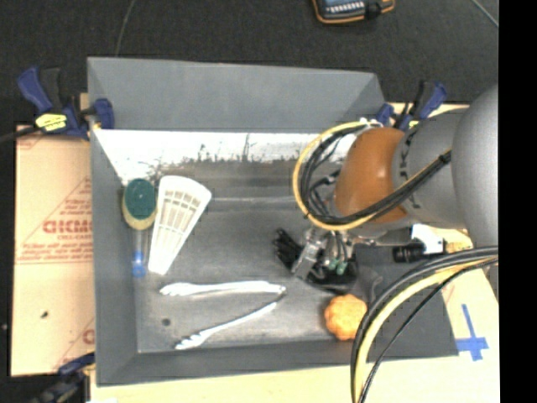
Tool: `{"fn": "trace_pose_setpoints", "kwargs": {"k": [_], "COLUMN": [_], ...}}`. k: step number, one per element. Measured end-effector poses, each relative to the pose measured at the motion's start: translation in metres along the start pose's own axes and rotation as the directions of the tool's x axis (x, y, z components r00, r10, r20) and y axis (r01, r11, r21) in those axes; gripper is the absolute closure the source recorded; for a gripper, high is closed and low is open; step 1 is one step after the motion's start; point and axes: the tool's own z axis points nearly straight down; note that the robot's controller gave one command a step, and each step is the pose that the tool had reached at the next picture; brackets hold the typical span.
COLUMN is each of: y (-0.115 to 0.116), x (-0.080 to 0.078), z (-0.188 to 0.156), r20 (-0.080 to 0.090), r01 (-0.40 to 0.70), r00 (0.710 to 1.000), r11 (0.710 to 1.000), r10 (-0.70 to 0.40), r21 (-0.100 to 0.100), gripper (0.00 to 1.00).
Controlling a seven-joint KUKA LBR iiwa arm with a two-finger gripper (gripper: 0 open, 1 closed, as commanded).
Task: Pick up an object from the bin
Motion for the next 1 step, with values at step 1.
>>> {"fn": "trace_pose_setpoints", "kwargs": {"k": [1], "y": [0.0000], "x": [0.0000], "z": [0.0000], "r20": [0.000], "r01": [0.001], "r00": [1.000], "r11": [1.000], "r10": [-0.001], "r21": [0.000], "gripper": [1.00]}}
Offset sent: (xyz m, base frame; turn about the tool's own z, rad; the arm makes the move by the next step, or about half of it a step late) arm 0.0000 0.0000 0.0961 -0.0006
